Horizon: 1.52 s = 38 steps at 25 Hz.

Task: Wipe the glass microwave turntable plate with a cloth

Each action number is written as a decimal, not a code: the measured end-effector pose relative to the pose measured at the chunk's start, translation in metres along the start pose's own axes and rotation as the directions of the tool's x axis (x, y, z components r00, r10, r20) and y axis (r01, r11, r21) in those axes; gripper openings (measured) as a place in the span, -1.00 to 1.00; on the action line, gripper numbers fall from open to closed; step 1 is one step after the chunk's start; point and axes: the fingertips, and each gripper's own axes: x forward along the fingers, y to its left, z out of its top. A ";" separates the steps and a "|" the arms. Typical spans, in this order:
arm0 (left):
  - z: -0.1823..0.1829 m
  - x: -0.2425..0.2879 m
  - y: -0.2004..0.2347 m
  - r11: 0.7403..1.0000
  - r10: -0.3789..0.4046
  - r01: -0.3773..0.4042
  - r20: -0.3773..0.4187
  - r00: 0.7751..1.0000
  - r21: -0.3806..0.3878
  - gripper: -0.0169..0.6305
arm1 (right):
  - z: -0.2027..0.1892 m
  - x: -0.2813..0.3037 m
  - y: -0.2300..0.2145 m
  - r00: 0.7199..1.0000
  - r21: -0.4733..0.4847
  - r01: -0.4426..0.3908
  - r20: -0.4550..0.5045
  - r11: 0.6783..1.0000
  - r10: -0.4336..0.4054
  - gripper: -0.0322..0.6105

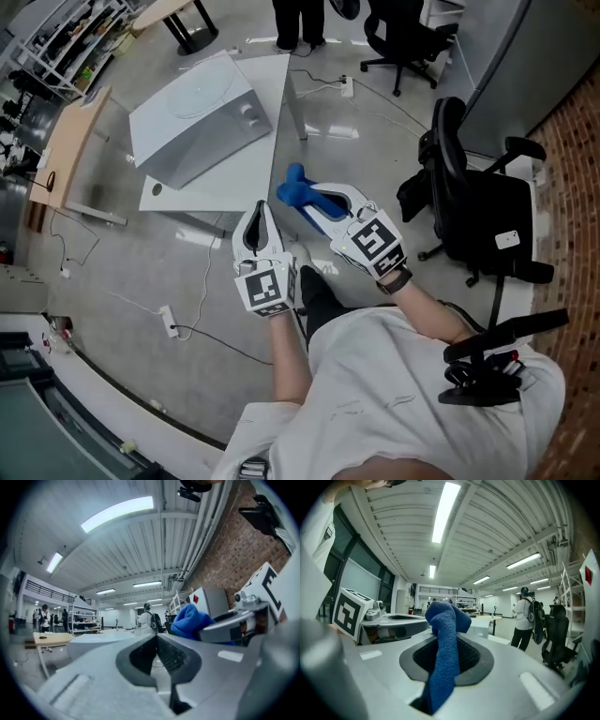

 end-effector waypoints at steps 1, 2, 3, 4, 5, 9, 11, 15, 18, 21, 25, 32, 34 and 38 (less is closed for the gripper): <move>-0.004 -0.019 -0.019 1.000 0.017 -0.017 -0.003 1.000 -0.015 -0.94 | -0.018 -0.022 0.008 1.000 0.009 -0.001 -0.018 1.000 0.002 -0.69; -0.008 -0.037 -0.036 0.999 0.030 -0.030 -0.011 0.999 -0.031 -0.94 | -0.034 -0.042 0.018 0.999 0.015 -0.005 -0.038 1.000 0.005 -0.69; -0.010 -0.053 -0.049 0.998 0.041 -0.042 -0.021 0.999 -0.042 -0.94 | -0.046 -0.060 0.029 0.999 0.022 -0.009 -0.053 1.000 0.010 -0.69; -0.011 -0.068 -0.060 0.998 0.050 -0.051 -0.028 0.998 -0.046 -0.94 | -0.053 -0.076 0.039 0.998 0.030 -0.012 -0.061 0.999 0.014 -0.69; -0.009 -0.082 -0.069 0.997 0.056 -0.057 -0.029 0.998 -0.043 -0.94 | -0.056 -0.090 0.048 0.998 0.034 -0.013 -0.063 0.999 0.015 -0.69; 0.013 -0.136 -0.088 0.997 0.071 -0.071 -0.024 0.997 -0.026 -0.94 | -0.023 -0.133 0.083 0.999 0.007 -0.022 -0.027 1.000 0.022 -0.69; 0.029 -0.156 -0.085 0.995 0.099 -0.099 0.002 0.995 -0.023 -0.94 | 0.001 -0.148 0.101 0.999 -0.019 -0.034 0.008 0.999 0.034 -0.69; 0.065 -0.181 -0.089 0.996 0.090 -0.089 0.035 0.995 -0.018 -0.94 | 0.024 -0.167 0.128 0.999 -0.043 -0.017 0.047 0.999 0.019 -0.69; 0.076 -0.184 -0.090 0.998 0.065 -0.066 0.066 0.996 0.010 -0.94 | 0.030 -0.171 0.128 0.999 -0.045 0.018 0.045 0.999 -0.016 -0.69; 0.085 -0.187 -0.087 0.998 0.057 -0.060 0.095 0.994 0.031 -0.94 | 0.044 -0.172 0.122 0.997 -0.054 0.058 0.058 0.997 -0.055 -0.69; 0.093 -0.208 -0.079 0.998 0.047 -0.050 0.083 0.995 0.037 -0.94 | 0.064 -0.171 0.131 0.989 -0.054 0.102 0.109 0.993 -0.096 -0.69; 0.078 -0.243 -0.043 0.995 0.096 -0.098 0.071 0.993 0.028 -0.94 | 0.050 -0.136 0.164 0.994 -0.037 0.060 0.092 0.997 -0.057 -0.69; 0.072 -0.252 -0.031 0.993 0.115 -0.116 0.070 0.991 0.016 -0.94 | 0.048 -0.126 0.179 0.996 -0.030 0.022 0.089 0.999 -0.020 -0.69; 0.071 -0.267 -0.015 0.993 0.118 -0.118 0.067 0.991 0.001 -0.94 | 0.042 -0.110 0.207 0.998 -0.019 -0.017 0.061 1.000 0.018 -0.69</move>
